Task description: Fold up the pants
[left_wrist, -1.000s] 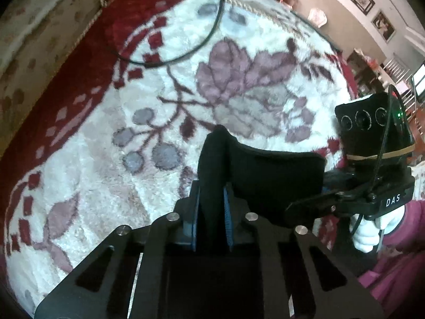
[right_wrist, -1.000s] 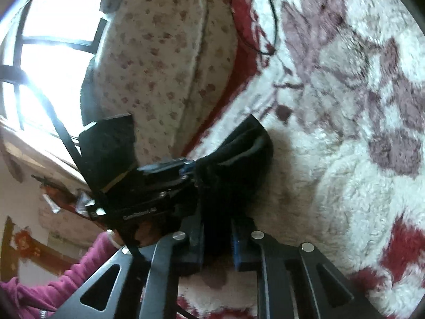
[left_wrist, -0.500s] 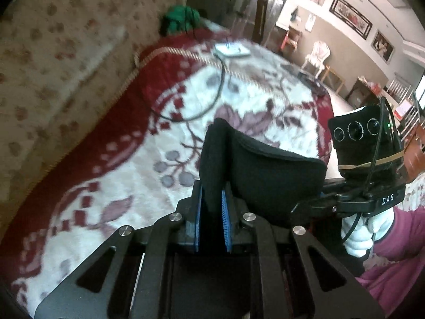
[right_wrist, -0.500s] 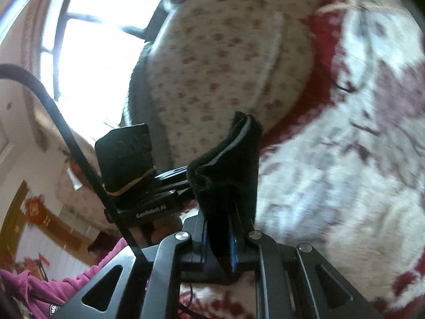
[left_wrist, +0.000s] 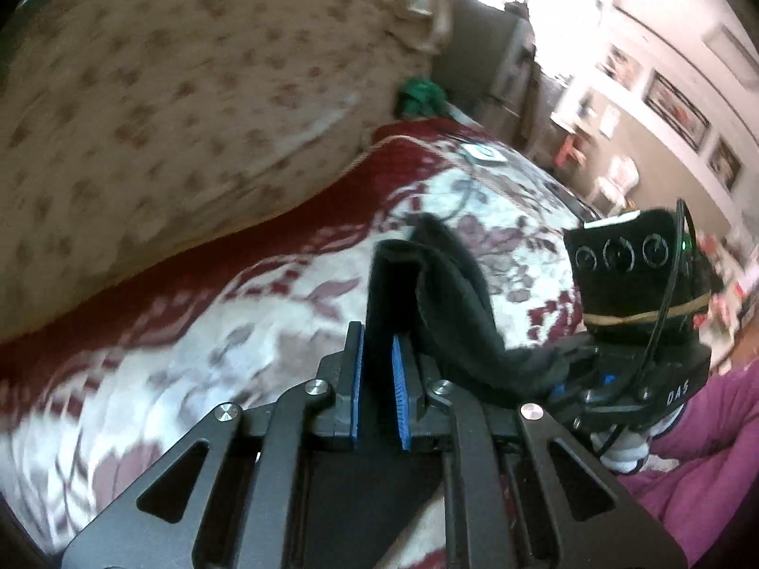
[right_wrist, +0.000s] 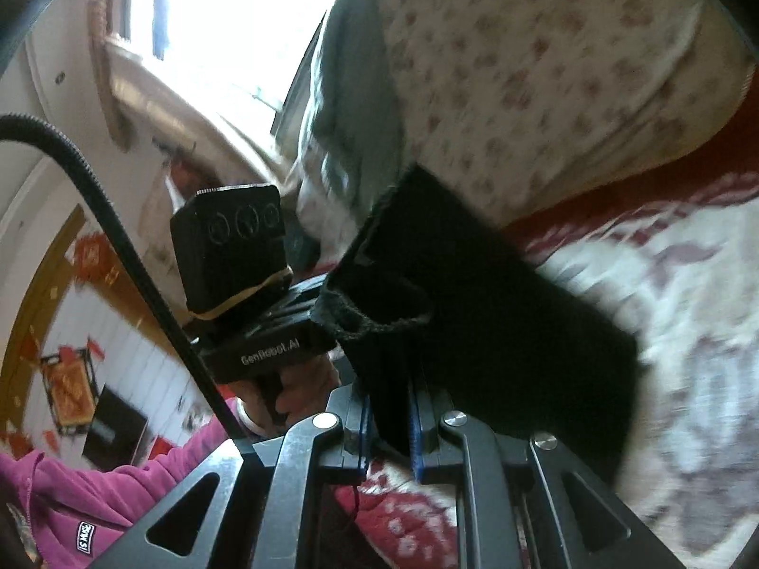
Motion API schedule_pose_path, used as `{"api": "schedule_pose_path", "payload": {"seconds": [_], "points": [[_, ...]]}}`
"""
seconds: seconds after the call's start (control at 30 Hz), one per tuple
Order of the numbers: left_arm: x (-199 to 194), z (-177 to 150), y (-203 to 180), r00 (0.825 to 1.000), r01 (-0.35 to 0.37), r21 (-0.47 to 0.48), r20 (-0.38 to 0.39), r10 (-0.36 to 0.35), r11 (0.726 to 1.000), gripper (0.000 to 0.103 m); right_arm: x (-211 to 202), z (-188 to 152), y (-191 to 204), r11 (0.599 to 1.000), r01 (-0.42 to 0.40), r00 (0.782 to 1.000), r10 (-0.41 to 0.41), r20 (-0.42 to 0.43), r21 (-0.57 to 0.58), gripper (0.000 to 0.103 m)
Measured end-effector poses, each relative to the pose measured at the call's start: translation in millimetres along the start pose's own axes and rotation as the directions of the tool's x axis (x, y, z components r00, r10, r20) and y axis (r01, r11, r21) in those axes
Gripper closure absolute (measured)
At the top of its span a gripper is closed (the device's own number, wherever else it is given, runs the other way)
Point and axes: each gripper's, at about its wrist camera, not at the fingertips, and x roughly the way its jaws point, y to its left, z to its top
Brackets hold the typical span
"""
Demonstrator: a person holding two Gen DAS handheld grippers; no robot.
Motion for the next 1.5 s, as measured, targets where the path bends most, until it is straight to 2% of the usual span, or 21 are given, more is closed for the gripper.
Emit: {"api": "schedule_pose_path", "payload": {"seconds": [0.2, 0.27, 0.37, 0.4, 0.47, 0.53, 0.63, 0.7, 0.8, 0.87, 0.9, 0.97, 1.1, 1.13, 1.2, 1.27, 1.33, 1.37, 1.4, 1.43, 1.5], "points": [[-32.1, -60.5, 47.9, 0.996, -0.084, -0.164, 0.008, 0.086, 0.983, 0.093, 85.3, -21.6, -3.9, 0.999, -0.038, 0.982, 0.038, -0.186, 0.008, 0.091], [-41.5, -82.0, 65.3, 0.989, -0.145, -0.241, -0.007, 0.148, 0.960, 0.093, 112.1, -29.9, -8.1, 0.999, -0.035, 0.968, 0.035, -0.247, 0.003, 0.091], [-56.3, -104.5, 85.3, 0.982, -0.181, -0.345, -0.008, 0.190, 0.921, 0.093, 145.3, -42.2, -17.4, 0.998, -0.055, 0.940, 0.064, -0.334, 0.037, 0.090], [-62.4, -110.6, 89.9, 0.979, -0.192, -0.373, -0.003, 0.206, 0.908, 0.092, 154.5, -46.2, -19.6, 0.999, -0.019, 0.940, 0.028, -0.341, 0.029, 0.089], [-71.7, -116.4, 93.7, 0.976, -0.193, -0.412, 0.010, 0.216, 0.890, 0.090, 158.8, -44.4, -19.1, 0.999, -0.015, 0.943, 0.023, -0.331, 0.029, 0.080], [-80.1, -119.1, 92.4, 0.973, -0.198, -0.442, 0.018, 0.229, 0.875, 0.072, 152.4, -39.0, -17.0, 0.998, -0.045, 0.942, 0.059, -0.330, 0.051, 0.073], [-91.0, -119.0, 77.9, 0.971, -0.185, -0.436, 0.060, 0.233, 0.881, 0.053, 117.3, -28.2, -15.6, 0.995, -0.075, 0.963, 0.090, -0.253, 0.070, 0.070], [-95.9, -117.7, 65.5, 0.967, -0.196, -0.422, 0.064, 0.245, 0.885, 0.049, 85.9, -21.2, -14.7, 0.996, -0.061, 0.979, 0.072, -0.190, 0.062, 0.066], [-96.2, -115.8, 47.3, 0.959, -0.228, -0.407, 0.063, 0.276, 0.885, 0.048, 34.9, -10.0, -25.6, 0.997, 0.074, 0.994, -0.071, -0.089, 0.036, 0.059], [-94.5, -115.6, 38.9, 0.956, -0.238, -0.399, 0.065, 0.287, 0.886, 0.048, 18.1, -6.1, -33.5, 0.986, 0.162, 0.985, -0.160, -0.058, 0.028, 0.055], [-90.5, -116.1, 32.8, 0.954, -0.248, -0.395, 0.061, 0.295, 0.884, 0.048, 11.7, -4.6, -42.2, 0.974, 0.226, 0.973, -0.224, -0.050, 0.032, 0.055], [-82.5, -117.4, 27.8, 0.944, -0.287, -0.392, 0.037, 0.327, 0.874, 0.048, 8.3, -3.0, -57.7, 0.960, 0.272, 0.961, -0.269, -0.055, 0.059, 0.054], [-61.1, -122.0, 28.2, 0.910, -0.391, -0.415, -0.036, 0.414, 0.822, 0.048, 23.2, -2.1, -81.1, 0.962, 0.248, 0.967, -0.238, -0.087, 0.119, 0.053], [-54.2, -123.5, 31.2, 0.889, -0.436, -0.421, -0.063, 0.454, 0.795, 0.048, 25.7, -1.1, -87.9, 0.960, 0.252, 0.966, -0.241, -0.098, 0.125, 0.053], [-42.4, -126.9, 38.7, 0.875, -0.467, -0.448, -0.108, 0.472, 0.763, 0.048, 37.7, 0.2, -97.4, 0.961, 0.236, 0.969, -0.221, -0.113, 0.144, 0.053], [-33.1, -129.9, 45.6, 0.874, -0.473, -0.474, -0.143, 0.465, 0.743, 0.048, 44.7, 2.3, -105.6, 0.965, 0.197, 0.977, -0.179, -0.112, 0.172, 0.065], [-27.8, -132.2, 49.9, 0.873, -0.469, -0.504, -0.143, 0.466, 0.725, 0.049, 48.7, 3.0, -99.3, 0.971, 0.200, 0.977, -0.187, -0.102, 0.133, 0.075], [-26.3, -132.1, 49.3, 0.871, -0.473, -0.504, -0.146, 0.468, 0.723, 0.052, 46.5, 2.4, -92.6, 0.974, 0.200, 0.978, -0.190, -0.090, 0.109, 0.077], [-26.4, -130.9, 47.6, 0.873, -0.470, -0.500, -0.142, 0.466, 0.728, 0.063, 45.4, 2.2, -87.0, 0.976, 0.195, 0.979, -0.187, -0.085, 0.097, 0.078], [-25.7, -128.4, 44.0, 0.879, -0.462, -0.485, -0.136, 0.458, 0.742, 0.066, 41.2, 2.3, -81.8, 0.977, 0.194, 0.979, -0.187, -0.079, 0.087, 0.078], [-24.8, -125.1, 38.5, 0.875, -0.467, -0.472, -0.128, 0.467, 0.747, 0.066, 33.3, 1.4, -77.4, 0.975, 0.207, 0.977, -0.203, -0.061, 0.083, 0.078]]}}
